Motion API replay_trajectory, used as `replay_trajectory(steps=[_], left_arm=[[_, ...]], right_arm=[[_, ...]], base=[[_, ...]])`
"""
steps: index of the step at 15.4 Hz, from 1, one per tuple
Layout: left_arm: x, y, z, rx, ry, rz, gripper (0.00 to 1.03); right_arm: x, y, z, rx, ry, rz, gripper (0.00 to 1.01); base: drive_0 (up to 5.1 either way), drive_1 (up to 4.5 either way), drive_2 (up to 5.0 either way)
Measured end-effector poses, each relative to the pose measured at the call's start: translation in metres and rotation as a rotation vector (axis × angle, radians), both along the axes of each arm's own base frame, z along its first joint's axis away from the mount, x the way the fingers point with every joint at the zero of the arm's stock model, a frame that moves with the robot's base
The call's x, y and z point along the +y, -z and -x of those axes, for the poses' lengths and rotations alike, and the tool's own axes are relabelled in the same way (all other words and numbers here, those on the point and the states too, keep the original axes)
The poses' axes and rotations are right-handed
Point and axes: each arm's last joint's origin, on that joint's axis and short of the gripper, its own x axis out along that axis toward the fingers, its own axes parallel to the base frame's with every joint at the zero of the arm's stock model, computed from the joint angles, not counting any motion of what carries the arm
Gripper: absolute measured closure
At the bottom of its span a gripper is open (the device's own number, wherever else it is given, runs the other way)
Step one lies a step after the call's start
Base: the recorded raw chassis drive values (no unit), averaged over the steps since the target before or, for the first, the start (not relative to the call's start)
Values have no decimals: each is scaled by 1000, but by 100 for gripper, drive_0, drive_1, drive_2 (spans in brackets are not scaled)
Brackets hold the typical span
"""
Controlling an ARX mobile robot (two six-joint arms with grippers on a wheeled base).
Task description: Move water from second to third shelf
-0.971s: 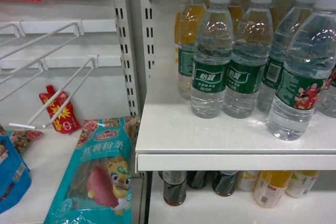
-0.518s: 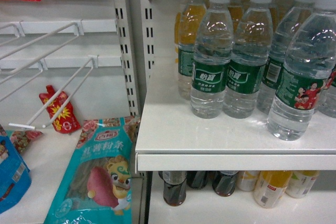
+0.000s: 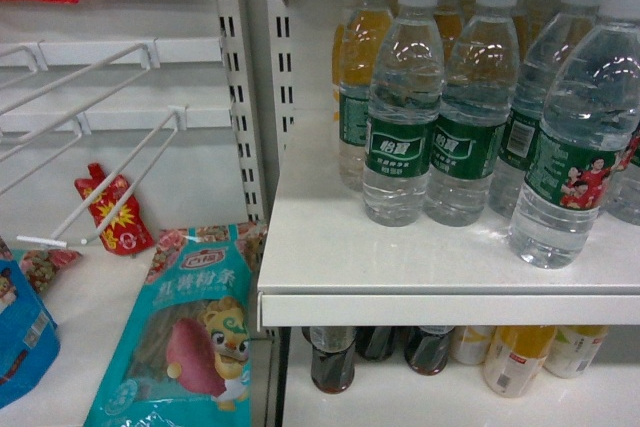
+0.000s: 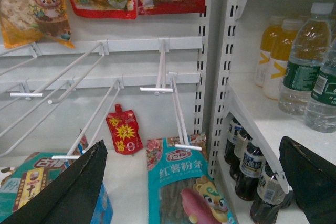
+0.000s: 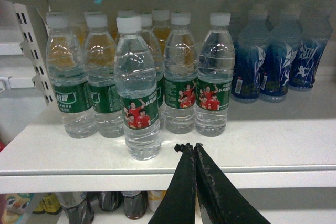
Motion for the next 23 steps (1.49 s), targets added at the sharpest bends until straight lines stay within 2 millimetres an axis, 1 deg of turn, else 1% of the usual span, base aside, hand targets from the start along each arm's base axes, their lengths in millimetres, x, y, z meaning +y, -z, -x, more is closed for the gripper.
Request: replay_trajectory(steps=[2, 3, 8, 10, 11, 23], left_arm=[[0, 0, 0, 0, 0, 0, 5], [0, 0, 0, 0, 0, 0, 5], [0, 0, 0, 0, 0, 0, 5], [0, 0, 0, 0, 0, 0, 5], [0, 0, 0, 0, 0, 0, 5], [0, 0, 0, -2, -1, 0, 5]], right_arm=[[0, 0, 0, 1, 0, 0, 99], [0, 0, 0, 0, 0, 0, 87], [0, 0, 0, 0, 0, 0, 23], [0, 0, 0, 0, 0, 0, 1], [0, 0, 0, 0, 0, 0, 4], [0, 0, 0, -1, 0, 0, 3]], base=[[0, 0, 0], [0, 0, 0], [0, 0, 0], [0, 0, 0], [0, 0, 0], [0, 0, 0]])
